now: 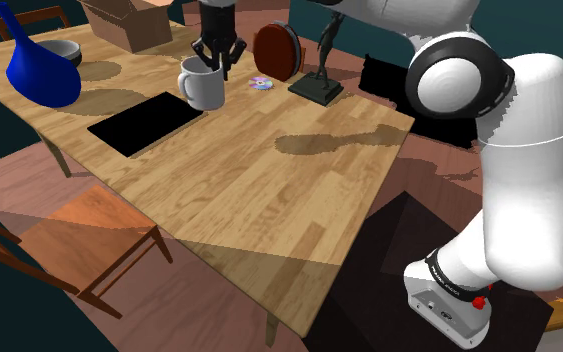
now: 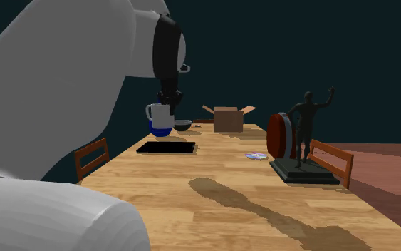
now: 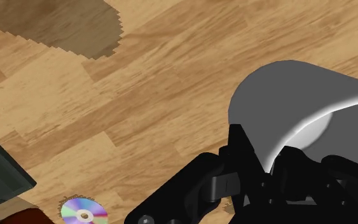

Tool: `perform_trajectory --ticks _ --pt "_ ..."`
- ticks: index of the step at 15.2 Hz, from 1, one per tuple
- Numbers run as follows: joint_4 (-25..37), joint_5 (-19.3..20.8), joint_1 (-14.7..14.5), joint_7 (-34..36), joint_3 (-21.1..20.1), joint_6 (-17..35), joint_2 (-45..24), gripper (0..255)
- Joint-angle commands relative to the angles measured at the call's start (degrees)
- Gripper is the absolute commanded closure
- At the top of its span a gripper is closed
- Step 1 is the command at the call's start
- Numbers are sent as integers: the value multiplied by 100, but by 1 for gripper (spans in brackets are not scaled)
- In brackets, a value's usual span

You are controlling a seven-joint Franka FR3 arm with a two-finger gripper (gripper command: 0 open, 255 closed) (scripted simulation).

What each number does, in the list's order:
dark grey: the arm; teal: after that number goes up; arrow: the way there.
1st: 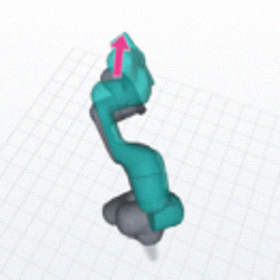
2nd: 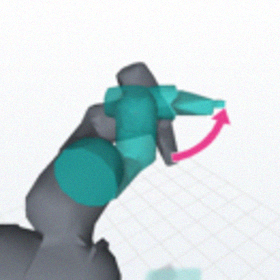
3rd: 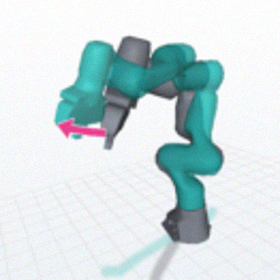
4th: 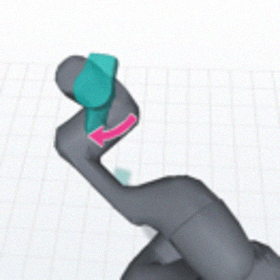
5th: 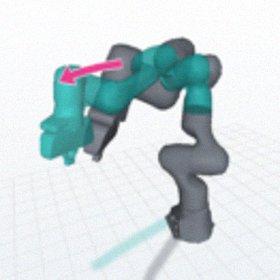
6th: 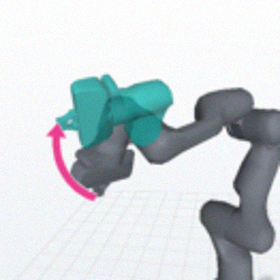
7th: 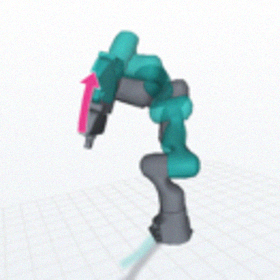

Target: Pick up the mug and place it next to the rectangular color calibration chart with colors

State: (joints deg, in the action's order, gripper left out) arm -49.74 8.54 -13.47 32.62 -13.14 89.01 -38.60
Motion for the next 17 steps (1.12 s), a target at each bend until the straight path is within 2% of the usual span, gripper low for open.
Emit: perform_trajectory --ticks 1,8,17 --pt "23 14 -16 14 8 71 -88 255" --pt "-927 -14 96 53 -8 778 147 255" --pt "-1733 -10 170 92 -5 1513 211 255"
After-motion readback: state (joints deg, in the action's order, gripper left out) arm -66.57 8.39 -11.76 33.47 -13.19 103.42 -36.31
